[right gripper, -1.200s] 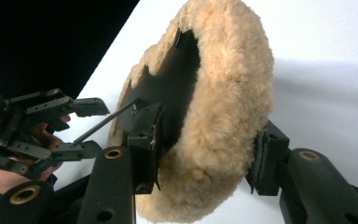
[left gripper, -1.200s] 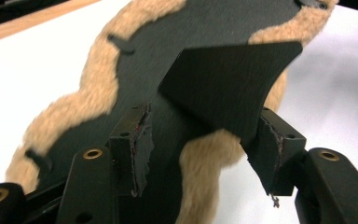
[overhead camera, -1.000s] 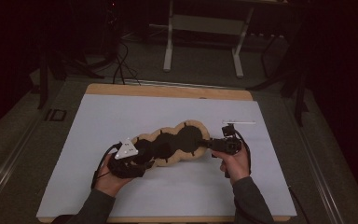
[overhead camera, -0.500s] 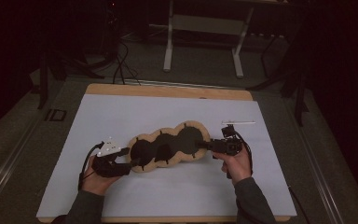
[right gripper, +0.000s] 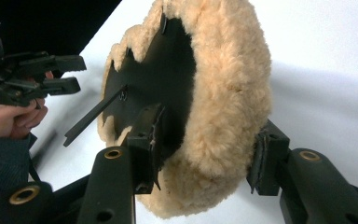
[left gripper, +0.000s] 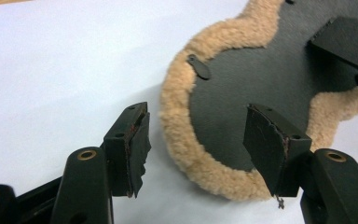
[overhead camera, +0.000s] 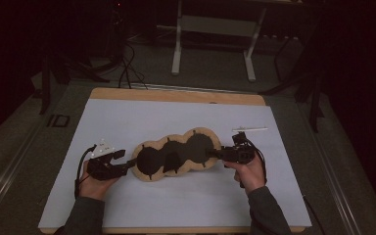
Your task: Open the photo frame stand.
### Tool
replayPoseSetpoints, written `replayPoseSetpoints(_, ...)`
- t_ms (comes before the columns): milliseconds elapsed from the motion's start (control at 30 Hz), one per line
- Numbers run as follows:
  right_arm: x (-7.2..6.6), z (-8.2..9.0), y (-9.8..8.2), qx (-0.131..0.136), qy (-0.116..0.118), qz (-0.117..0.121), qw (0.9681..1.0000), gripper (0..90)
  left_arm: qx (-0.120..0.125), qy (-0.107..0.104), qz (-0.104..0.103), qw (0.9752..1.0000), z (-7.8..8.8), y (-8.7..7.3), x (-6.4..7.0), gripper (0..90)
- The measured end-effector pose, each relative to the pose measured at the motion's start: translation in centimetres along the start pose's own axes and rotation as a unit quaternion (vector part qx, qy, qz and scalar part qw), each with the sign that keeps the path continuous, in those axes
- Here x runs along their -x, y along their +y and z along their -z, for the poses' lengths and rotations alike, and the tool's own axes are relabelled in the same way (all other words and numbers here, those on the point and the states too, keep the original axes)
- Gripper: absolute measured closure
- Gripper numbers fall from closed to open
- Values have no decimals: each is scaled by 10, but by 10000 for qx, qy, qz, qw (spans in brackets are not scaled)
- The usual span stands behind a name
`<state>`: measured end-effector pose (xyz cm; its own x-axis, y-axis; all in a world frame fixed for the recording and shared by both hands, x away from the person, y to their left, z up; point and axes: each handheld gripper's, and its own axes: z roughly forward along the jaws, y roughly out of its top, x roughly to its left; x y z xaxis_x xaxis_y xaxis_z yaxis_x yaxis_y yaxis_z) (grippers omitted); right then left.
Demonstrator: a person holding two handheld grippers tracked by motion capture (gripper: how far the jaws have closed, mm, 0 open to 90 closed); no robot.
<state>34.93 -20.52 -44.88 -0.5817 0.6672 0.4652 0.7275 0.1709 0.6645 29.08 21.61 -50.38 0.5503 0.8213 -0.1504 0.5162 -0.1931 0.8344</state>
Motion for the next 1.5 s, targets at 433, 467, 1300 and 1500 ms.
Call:
replayPoseSetpoints(433,-3,2,0,-99,-59,371,9992,530,-86,-3,49,10000,-4,-1,-6,428)
replayPoseSetpoints(467,-3,2,0,-108,-60,401,9991,530,-102,-24,64,9999,-5,-1,-7,423)
replayPoseSetpoints(1300,-1,4,-8,-162,-55,934,9955,530,-204,-414,106,9989,-19,1,-5,358)
replayPoseSetpoints(1500,1,4,-10,-129,-48,942,9955,530,-266,-511,123,9983,-24,1,-5,359)
